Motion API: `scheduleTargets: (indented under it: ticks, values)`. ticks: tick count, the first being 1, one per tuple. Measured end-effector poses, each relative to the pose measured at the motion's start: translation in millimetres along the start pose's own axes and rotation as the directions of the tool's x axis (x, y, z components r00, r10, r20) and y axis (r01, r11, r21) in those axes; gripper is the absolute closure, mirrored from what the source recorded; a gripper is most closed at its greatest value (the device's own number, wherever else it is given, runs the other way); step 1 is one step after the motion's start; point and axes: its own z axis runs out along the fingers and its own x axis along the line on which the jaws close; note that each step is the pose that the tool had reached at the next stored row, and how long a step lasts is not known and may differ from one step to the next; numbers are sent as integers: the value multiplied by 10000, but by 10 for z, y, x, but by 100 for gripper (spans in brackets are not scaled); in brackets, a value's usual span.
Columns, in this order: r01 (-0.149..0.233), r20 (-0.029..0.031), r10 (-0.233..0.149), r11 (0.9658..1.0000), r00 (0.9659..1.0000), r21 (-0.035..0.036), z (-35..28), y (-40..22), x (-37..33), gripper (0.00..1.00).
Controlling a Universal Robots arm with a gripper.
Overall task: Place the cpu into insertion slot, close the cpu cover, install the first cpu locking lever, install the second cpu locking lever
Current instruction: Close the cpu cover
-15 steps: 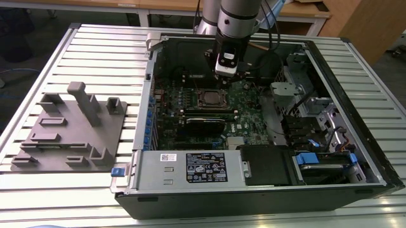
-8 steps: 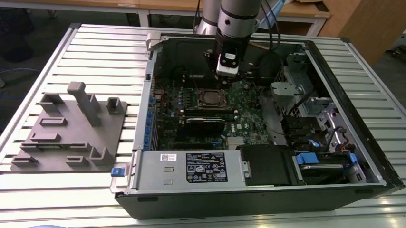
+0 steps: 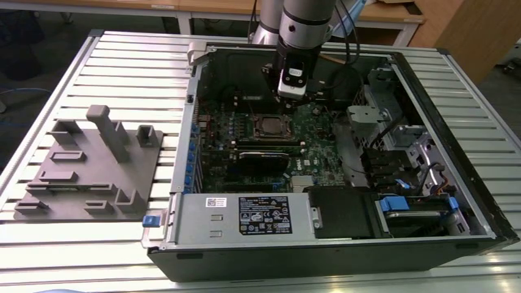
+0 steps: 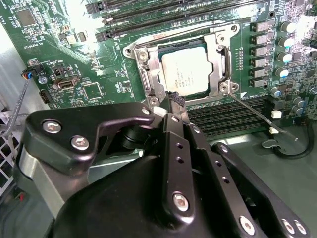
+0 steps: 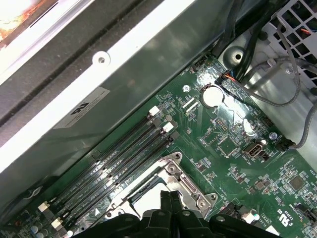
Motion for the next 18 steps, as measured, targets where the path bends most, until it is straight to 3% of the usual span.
scheduleTargets:
  ticks: [18]
  values:
    - [222, -3, -222, 9998, 9998, 9, 0, 0, 0, 89]
